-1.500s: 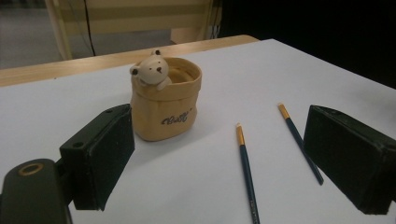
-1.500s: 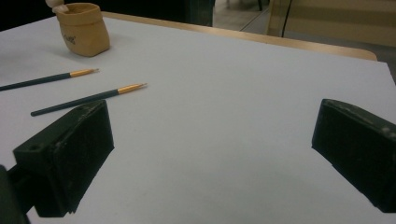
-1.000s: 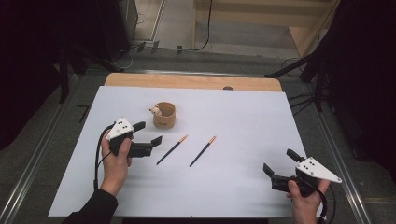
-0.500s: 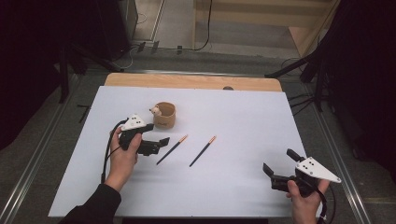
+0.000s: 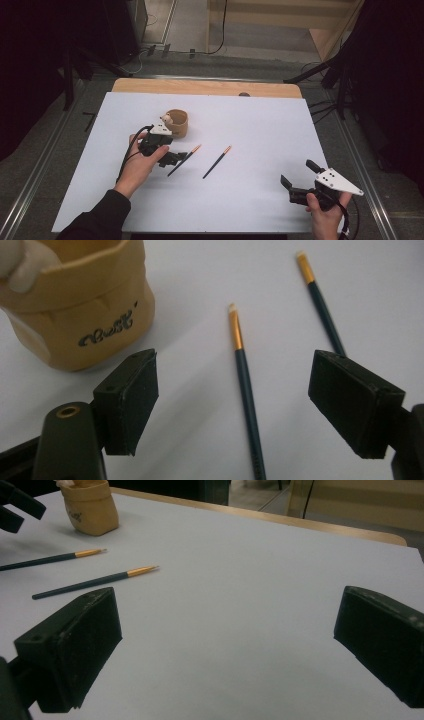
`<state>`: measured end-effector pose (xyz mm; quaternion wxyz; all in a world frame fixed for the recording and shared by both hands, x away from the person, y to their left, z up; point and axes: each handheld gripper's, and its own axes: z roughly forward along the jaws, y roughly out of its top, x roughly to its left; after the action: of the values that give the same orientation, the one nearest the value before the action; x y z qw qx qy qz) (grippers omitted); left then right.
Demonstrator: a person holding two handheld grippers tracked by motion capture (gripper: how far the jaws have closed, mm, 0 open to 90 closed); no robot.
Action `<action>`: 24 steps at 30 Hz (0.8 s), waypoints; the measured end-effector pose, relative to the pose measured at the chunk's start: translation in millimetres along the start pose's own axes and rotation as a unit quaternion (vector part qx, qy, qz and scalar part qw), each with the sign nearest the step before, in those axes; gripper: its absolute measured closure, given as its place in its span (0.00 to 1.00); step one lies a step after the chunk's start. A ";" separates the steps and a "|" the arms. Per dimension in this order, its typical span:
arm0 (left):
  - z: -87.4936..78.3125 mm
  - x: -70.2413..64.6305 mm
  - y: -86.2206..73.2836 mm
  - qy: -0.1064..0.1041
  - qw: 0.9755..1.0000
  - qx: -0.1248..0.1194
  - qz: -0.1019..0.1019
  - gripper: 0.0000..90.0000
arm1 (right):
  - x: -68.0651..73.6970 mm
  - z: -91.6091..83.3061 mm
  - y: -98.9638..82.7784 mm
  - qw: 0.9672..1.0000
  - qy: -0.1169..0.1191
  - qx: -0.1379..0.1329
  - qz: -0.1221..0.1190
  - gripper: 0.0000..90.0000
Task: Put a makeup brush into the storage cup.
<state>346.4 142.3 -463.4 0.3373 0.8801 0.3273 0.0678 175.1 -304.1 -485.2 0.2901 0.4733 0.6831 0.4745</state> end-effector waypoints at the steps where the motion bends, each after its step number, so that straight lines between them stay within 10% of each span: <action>1: 1.8 0.2 0.9 0.001 1.000 0.010 0.005 0.25 | -0.1 0.0 0.0 1.000 0.000 0.000 0.000 0.00; 13: 18.2 2.5 13.9 0.028 0.996 0.086 0.023 0.38 | -0.7 0.4 -0.7 1.000 -0.002 0.004 0.001 0.00; 24: 26.3 0.8 18.4 0.010 0.992 0.120 0.047 0.55 | -1.9 1.6 -2.0 1.000 -0.003 0.010 0.004 0.00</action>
<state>365.7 118.1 -471.8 0.2227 0.9279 0.2944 0.0530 176.4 -305.5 -487.8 0.2852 0.4804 0.6848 0.4678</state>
